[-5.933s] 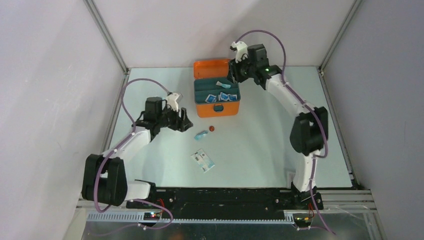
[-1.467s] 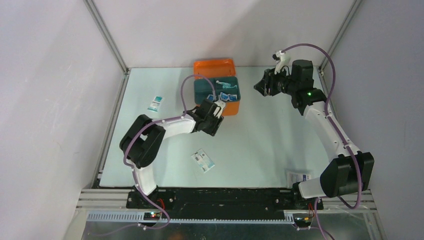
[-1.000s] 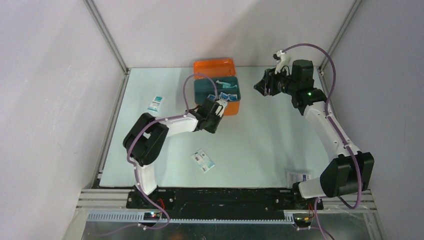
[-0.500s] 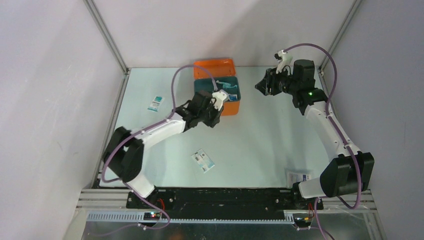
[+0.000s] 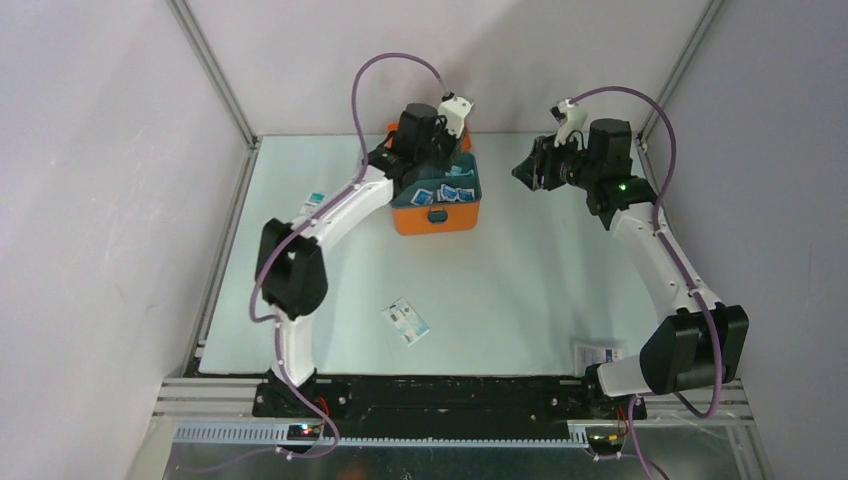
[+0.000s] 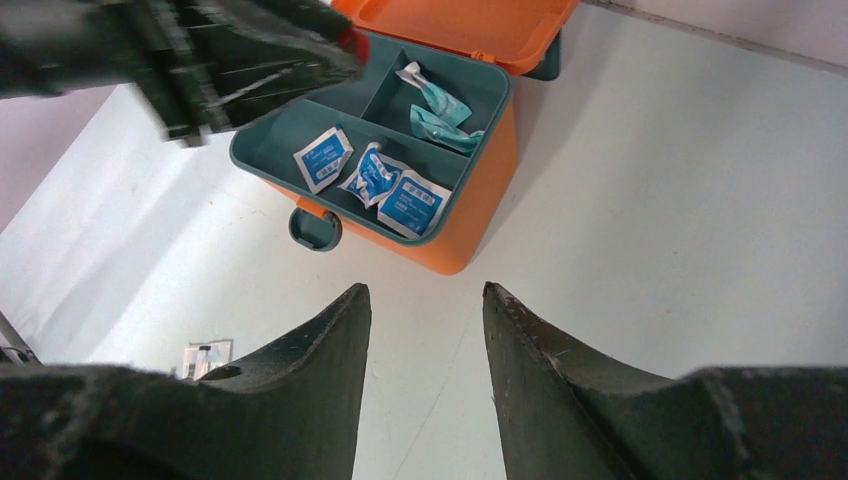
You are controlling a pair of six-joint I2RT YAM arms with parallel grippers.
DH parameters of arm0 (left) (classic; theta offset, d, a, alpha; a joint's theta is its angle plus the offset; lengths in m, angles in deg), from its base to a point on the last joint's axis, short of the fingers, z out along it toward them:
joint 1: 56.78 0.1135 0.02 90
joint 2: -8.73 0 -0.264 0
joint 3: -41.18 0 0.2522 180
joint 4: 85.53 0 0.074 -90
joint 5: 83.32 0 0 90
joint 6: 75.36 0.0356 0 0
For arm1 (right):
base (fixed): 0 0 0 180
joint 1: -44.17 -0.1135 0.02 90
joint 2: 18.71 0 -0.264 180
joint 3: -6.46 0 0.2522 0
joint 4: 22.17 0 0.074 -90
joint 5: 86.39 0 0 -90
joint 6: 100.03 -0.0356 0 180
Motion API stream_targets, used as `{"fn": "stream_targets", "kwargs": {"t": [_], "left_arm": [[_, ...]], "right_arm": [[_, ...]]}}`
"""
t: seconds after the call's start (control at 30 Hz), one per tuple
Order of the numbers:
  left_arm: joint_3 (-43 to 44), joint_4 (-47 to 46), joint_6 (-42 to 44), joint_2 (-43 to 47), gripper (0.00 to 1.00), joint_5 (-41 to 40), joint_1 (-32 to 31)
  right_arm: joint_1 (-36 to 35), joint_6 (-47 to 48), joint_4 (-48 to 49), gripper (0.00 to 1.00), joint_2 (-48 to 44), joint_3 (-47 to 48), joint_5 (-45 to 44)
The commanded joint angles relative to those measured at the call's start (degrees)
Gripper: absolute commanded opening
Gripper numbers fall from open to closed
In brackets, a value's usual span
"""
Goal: Organize the medicine kit
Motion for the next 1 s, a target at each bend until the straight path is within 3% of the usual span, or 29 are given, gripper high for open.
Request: {"fn": "stream_targets", "kwargs": {"t": [0.0,0.27,0.4,0.67,0.8,0.97], "left_arm": [[7.90,0.67,0.51,-7.90,0.18,-1.96,0.78],[15.55,0.73,0.30,-15.06,0.25,-3.81,0.99],[15.73,0.78,-0.40,-14.65,0.50,-4.32,1.10],[5.61,0.77,-1.19,-3.93,0.62,-4.63,3.83],[-3.20,0.70,-9.58,3.72,0.64,-3.15,8.37],[-11.17,0.73,-23.02,8.24,0.63,6.22,15.25]], "right_arm": [[0.78,-0.12,2.08,0.50,-2.04,-0.22,-0.27],[1.84,-0.46,2.86,0.50,-2.51,-1.00,0.13],[1.91,-0.68,2.78,0.50,-2.39,-1.01,0.53],[0.52,-1.00,4.34,0.51,2.16,-1.30,1.92],[-1.10,-0.79,4.57,0.51,6.94,0.10,1.19],[-3.00,-2.19,2.99,0.51,15.18,5.47,1.23]]}}
